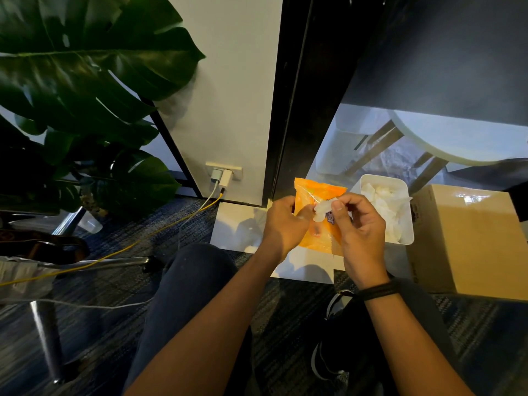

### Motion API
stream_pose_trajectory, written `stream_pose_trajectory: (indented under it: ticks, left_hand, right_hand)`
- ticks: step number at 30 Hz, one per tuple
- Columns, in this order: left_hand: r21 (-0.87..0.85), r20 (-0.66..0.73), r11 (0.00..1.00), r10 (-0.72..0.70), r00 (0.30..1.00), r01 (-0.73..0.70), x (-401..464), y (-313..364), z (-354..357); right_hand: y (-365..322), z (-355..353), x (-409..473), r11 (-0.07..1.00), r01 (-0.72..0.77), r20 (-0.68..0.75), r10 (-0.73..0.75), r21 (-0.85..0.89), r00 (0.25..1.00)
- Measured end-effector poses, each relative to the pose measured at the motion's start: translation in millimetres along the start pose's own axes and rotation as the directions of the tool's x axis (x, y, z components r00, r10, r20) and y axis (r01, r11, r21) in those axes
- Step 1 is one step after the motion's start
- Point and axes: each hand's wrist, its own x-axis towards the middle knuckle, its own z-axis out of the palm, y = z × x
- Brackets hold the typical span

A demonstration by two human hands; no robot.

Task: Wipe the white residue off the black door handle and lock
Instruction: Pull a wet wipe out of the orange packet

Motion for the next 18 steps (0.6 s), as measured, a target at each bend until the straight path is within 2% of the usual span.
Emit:
stream_pose_trajectory:
  ticks: [2,5,7,10,13,18]
  left_hand:
    - [-0.007,0.023,1.0,0.001,1.0,0.0,0.4,1.6,-0.8]
    - [-0.077,0.112,0.997,0.008,0.994,0.001,-2.4,6.3,-3.4]
    - [-0.118,0.172,0.993,0.029,0.985,-0.008,-5.6,7.1,-5.4]
    - [-0.128,0.171,0.992,0.012,0.985,0.01,-5.3,3.7,-5.6]
    - [-0.148,0.133,0.987,-0.05,0.99,0.07,-1.4,1.6,-5.9]
    - [-0.051,0.118,0.998,-0.016,0.993,0.022,-1.8,0.0,-3.6]
  right_hand:
    - [-1.9,0.0,-0.6,1.0,-0.014,-0.001,0.014,0.002,1.0]
    - [0.4,-2.9,3.8,0.986,0.05,0.005,-0.049,-0.162,0.999]
    - [3.2,-3.8,6.3,0.974,0.078,0.001,-0.079,-0.213,0.997]
    - [3.9,-2.9,5.9,0.957,0.113,0.026,-0.11,-0.266,0.994]
    - [1.9,-1.5,4.1,0.969,0.091,0.022,-0.088,-0.229,0.996]
    - [1.1,-0.9,1.9,0.984,0.049,-0.032,-0.055,-0.169,0.998]
